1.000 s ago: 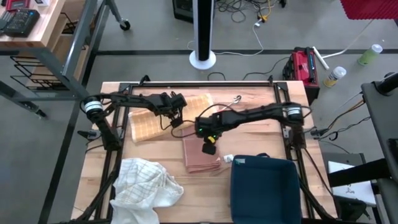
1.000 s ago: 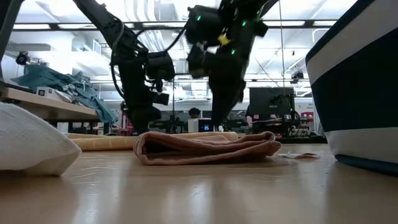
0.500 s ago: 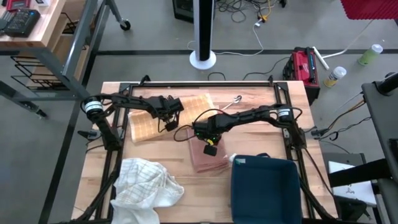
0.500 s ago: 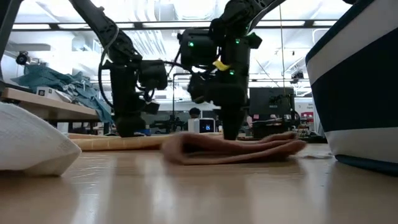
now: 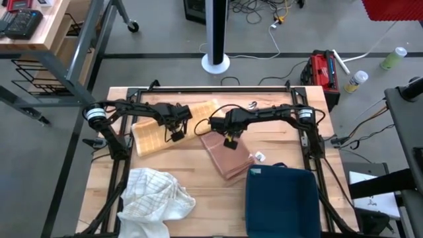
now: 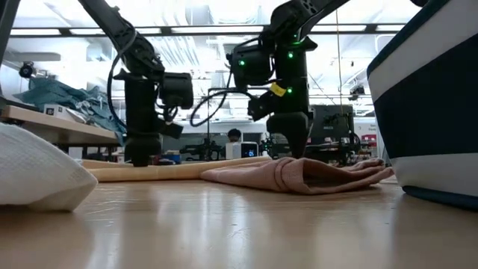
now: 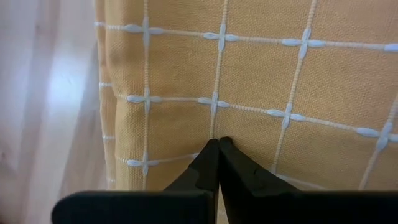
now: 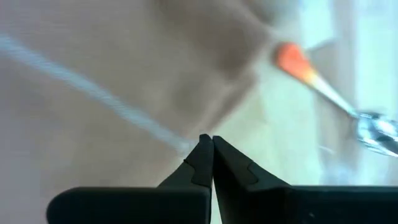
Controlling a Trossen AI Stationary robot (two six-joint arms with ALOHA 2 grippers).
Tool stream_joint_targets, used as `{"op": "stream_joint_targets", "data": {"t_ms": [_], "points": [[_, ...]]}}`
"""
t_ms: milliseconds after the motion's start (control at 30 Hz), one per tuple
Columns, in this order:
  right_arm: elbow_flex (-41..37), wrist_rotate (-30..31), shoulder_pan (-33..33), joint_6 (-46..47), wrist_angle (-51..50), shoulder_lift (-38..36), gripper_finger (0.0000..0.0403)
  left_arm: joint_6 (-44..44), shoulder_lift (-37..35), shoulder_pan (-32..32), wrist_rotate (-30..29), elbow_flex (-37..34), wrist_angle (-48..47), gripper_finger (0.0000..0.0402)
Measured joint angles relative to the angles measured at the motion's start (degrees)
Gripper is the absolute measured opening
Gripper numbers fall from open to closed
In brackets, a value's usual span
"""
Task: Fold towel
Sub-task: Fold the yellow towel
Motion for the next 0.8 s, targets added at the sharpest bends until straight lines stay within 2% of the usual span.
{"op": "stream_joint_targets", "data": {"t_ms": [233,433,567,700,800], "points": [[-0.07,-0.48,-3.83,-5.38,0.64,-3.93,0.0000,-2.51,-0.60,0.07,-0.26,-0.30,-5.94,0.0001],[-0.04,-12.88,-11.65,-6.24,8.41,-8.47,0.0000,-4.79,-5.23,-0.09,1.88,0.06,-5.88,0.0001],[-0.04,-13.42,-15.14,-3.89,12.92,-8.53,0.0000,-5.14,-8.63,-0.08,2.28,-0.50,5.66,0.0000],[0.00,-13.87,-16.15,-2.59,15.98,-8.49,0.0000,-2.08,-7.72,-0.15,9.10,-3.42,22.48,0.0000],[0.00,-14.97,-16.09,-0.72,16.70,-8.44,0.0001,-1.77,-4.97,-0.18,7.56,-4.55,27.55,0.0000]]}}
